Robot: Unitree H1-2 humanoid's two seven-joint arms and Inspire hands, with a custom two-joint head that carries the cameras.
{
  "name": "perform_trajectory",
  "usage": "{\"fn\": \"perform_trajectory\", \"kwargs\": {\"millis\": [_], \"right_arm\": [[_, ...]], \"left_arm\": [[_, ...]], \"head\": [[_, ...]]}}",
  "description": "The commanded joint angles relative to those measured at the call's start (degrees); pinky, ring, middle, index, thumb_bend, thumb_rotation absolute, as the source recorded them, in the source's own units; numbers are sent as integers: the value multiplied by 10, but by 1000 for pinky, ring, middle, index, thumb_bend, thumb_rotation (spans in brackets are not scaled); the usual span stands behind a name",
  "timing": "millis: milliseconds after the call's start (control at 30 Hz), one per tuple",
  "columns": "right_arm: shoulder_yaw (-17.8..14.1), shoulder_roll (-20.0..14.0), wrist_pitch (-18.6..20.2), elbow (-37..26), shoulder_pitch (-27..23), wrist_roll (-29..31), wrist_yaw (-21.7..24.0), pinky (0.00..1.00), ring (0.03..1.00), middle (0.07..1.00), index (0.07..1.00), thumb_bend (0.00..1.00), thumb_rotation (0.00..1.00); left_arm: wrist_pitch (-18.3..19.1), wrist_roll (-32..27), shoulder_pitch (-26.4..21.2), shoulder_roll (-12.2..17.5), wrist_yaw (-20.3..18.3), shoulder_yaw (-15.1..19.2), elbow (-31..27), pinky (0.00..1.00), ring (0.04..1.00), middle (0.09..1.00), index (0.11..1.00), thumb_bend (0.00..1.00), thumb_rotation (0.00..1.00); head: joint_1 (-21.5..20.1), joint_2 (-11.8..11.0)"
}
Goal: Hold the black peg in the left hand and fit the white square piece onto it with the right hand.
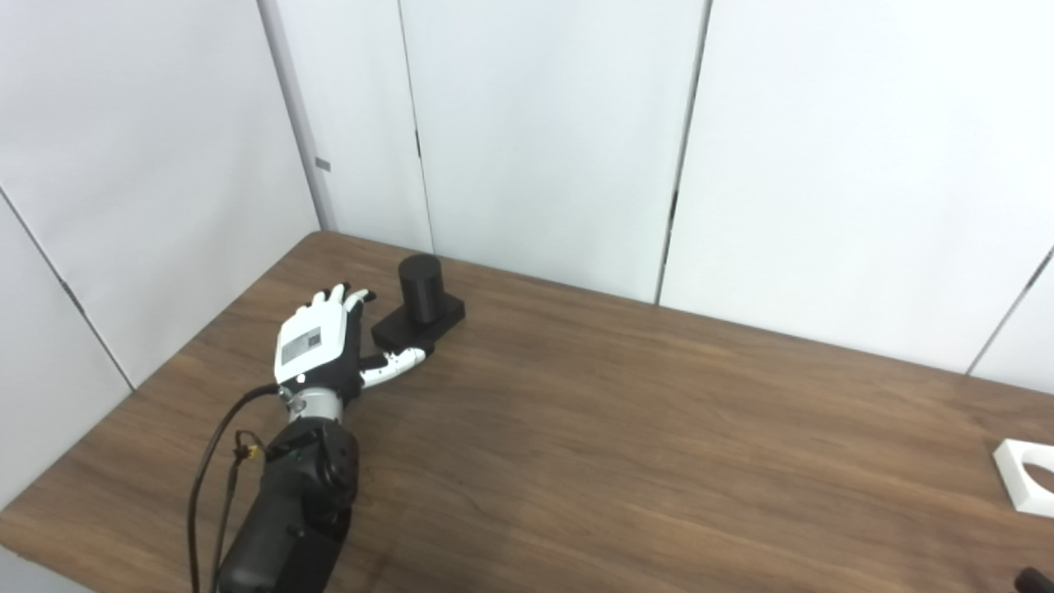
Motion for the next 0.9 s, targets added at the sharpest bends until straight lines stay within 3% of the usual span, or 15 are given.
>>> {"fn": "perform_trajectory", "kwargs": {"millis": [0, 367, 867], "right_arm": [[7, 5, -14, -7, -1, 9, 16, 974, 975, 953, 904, 747, 1000], [7, 0, -9, -4, 2, 9, 18, 967, 981, 960, 904, 717, 1000], [9, 3, -10, -7, 4, 2, 14, 1000, 992, 966, 914, 697, 1000]], "left_arm": [[0, 14, -35, 21, 19, 0, 8, 1000, 1000, 982, 874, 853, 661], [1, 14, -74, 15, 44, 1, 95, 1000, 988, 971, 878, 863, 661], [0, -48, -124, 16, 67, -14, 161, 968, 975, 949, 845, 899, 646]], "head": [[-2, 0], [-8, 1], [-15, 0]]}}
